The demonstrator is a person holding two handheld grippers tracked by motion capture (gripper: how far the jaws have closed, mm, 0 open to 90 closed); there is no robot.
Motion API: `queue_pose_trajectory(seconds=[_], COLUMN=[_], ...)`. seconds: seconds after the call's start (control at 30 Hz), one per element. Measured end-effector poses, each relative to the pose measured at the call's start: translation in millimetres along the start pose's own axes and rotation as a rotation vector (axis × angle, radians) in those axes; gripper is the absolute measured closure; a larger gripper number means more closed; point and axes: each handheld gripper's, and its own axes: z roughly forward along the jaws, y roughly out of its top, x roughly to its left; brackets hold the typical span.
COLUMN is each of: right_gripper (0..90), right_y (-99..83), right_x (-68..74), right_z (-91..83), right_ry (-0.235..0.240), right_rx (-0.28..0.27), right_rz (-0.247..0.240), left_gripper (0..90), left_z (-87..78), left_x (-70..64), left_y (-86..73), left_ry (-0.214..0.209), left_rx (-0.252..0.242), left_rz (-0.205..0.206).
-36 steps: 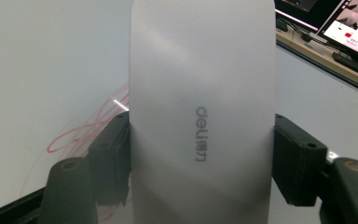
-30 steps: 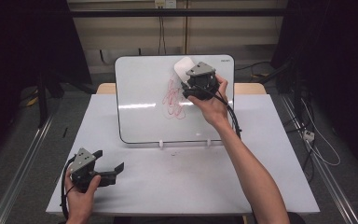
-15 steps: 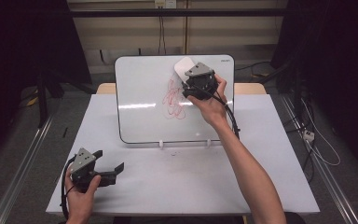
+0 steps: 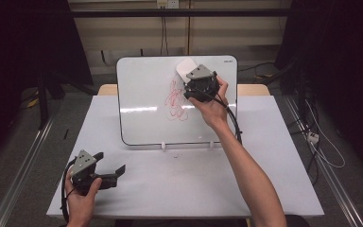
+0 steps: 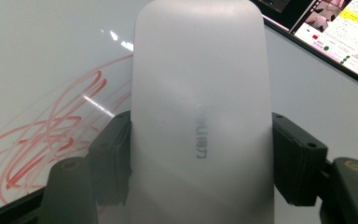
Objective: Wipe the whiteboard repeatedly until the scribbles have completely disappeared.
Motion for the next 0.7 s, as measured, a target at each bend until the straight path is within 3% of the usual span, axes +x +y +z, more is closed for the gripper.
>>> queue_pose_trajectory(seconds=[0.53, 0.7], right_gripper=[31.7, 31.7], right_y=[-2.3, -4.3], right_x=[5.1, 10.4], right_z=[0.5, 0.1], right_ry=[-0.02, -0.012], right_rx=[-0.01, -0.011], right_rz=[0.018, 0.0], left_gripper=[4.8, 4.8], left_z=[1.9, 1.2], left_x=[-0.4, -0.1], left_y=[0.6, 0.4], left_ry=[-0.007, -0.003], left_rx=[0.011, 0.007], left_rz=[0.011, 0.004])
